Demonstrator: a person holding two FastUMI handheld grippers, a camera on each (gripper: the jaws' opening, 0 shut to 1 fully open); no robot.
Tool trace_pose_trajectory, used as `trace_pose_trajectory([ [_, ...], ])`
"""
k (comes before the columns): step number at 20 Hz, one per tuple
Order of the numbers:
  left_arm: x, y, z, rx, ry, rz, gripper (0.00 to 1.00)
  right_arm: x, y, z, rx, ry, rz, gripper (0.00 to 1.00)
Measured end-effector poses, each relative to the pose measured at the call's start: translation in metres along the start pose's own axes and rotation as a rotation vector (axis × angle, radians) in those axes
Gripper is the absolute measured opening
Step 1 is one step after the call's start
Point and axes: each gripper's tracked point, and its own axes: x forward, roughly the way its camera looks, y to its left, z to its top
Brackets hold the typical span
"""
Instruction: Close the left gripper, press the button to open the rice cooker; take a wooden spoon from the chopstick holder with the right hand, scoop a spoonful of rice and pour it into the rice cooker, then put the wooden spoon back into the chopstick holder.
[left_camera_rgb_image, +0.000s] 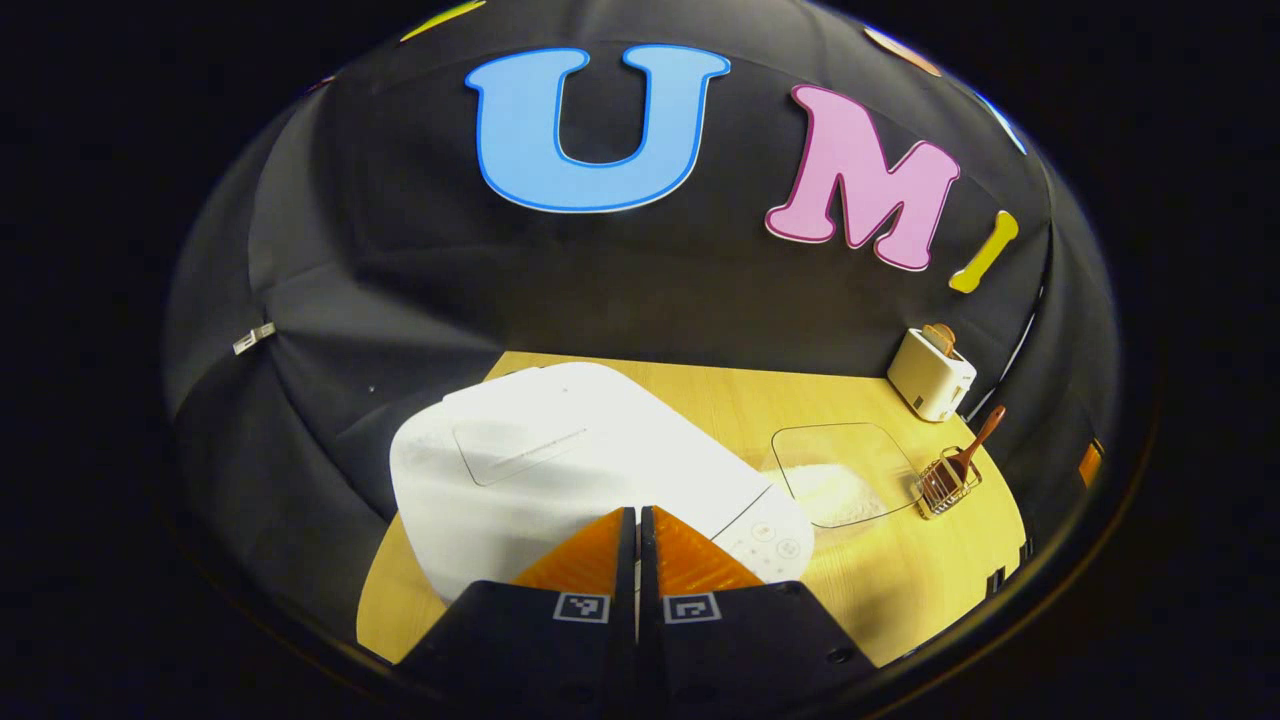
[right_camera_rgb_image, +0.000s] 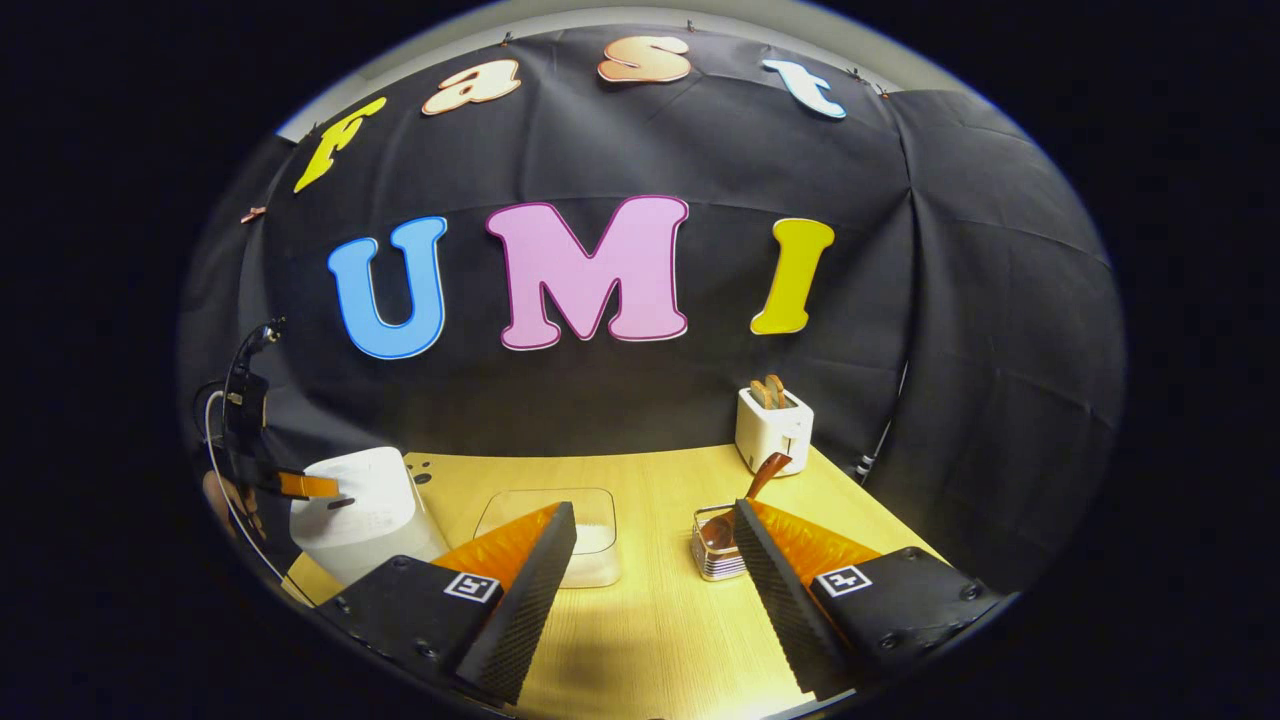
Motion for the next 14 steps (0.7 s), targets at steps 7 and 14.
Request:
trace_pose_trajectory([
  [7, 0.007, 0.001, -0.015, 0.036, 0.021, 0.041, 0.06, 0.015, 0.000, 0.001, 0.002, 0.001, 0.014, 0.98],
  [14, 0.013, 0.000, -0.017, 0.018, 0.069, 0.051, 0.06, 0.033, 0.013, -0.002, 0.013, 0.014, 0.075, 0.98],
])
